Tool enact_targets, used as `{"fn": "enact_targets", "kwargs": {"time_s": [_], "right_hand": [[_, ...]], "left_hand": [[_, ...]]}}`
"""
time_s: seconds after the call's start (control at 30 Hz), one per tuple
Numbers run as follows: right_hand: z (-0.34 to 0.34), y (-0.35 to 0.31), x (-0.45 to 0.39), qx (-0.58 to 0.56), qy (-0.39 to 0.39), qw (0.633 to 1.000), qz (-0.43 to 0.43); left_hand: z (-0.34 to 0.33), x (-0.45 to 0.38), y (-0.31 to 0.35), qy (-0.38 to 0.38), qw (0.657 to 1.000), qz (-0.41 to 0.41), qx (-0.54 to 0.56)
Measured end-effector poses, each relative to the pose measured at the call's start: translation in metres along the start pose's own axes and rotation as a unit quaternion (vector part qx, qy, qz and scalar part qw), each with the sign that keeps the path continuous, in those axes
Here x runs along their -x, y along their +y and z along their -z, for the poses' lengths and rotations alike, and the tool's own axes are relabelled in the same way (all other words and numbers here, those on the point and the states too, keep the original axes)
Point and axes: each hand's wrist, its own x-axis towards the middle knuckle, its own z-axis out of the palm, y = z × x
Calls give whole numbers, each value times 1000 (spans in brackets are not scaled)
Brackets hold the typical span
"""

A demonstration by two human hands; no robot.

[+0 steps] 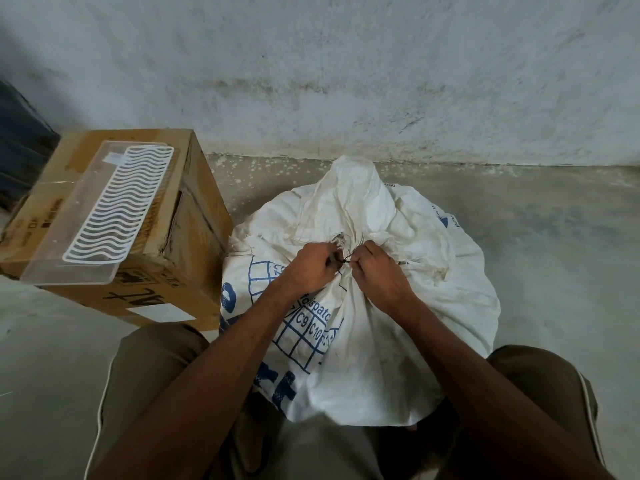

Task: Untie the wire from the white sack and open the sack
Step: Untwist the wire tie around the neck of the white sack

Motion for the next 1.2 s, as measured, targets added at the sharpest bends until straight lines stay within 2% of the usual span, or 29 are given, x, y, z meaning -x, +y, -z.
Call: {"fn": "enact_targets", "kwargs": {"time_s": [0.13,0.27,0.3,0.37,0.4,0.43,0.47,0.53,0.57,0.63,0.8,0.87,0.9,0.93,1.0,1.03,1.07,1.1,1.13,1.2], "right_hand": [[0,4,0,-62,-3,998,-11],[3,7,1,-96,12,995,-16],[5,9,0,-106,16,994,-14],[7,10,-1,-119,20,993,-11],[7,11,-1,-122,21,992,-9],[6,11,-1,-122,22,992,-8],[6,12,-1,-121,23,992,-8],[5,13,0,-114,26,993,-6],[5,13,-1,-112,27,993,-5],[9,11,-1,-114,26,993,-4],[12,6,0,-107,19,994,2],[11,9,-1,-106,15,994,3],[10,11,-2,-109,15,994,6],[10,13,-2,-111,17,994,9],[12,14,-3,-113,24,993,6],[12,14,-3,-113,26,993,6],[13,14,-3,-112,26,993,5],[13,13,-3,-110,23,994,4],[13,13,-4,-108,20,994,3],[13,12,-4,-105,21,994,1]], "left_hand": [[0,0,5,-6,999,28,29],[5,-5,11,-16,987,119,104],[7,-5,9,-25,971,164,174],[10,-4,7,-32,906,248,341],[11,-3,6,-28,886,258,385],[10,-2,5,-20,889,249,383],[10,-1,6,-8,917,222,333],[9,1,8,23,983,122,139],[6,1,8,38,994,75,72],[2,1,2,54,997,35,30],[-2,4,6,39,998,-25,-37],[-5,2,9,52,998,15,7],[-5,1,12,50,994,75,64],[-3,0,14,46,977,140,151],[2,-2,13,36,899,233,369],[4,-2,11,32,858,253,447],[5,-1,8,29,836,253,486],[6,0,8,30,840,245,483],[6,1,9,38,868,231,438],[6,1,9,68,944,172,272]]}}
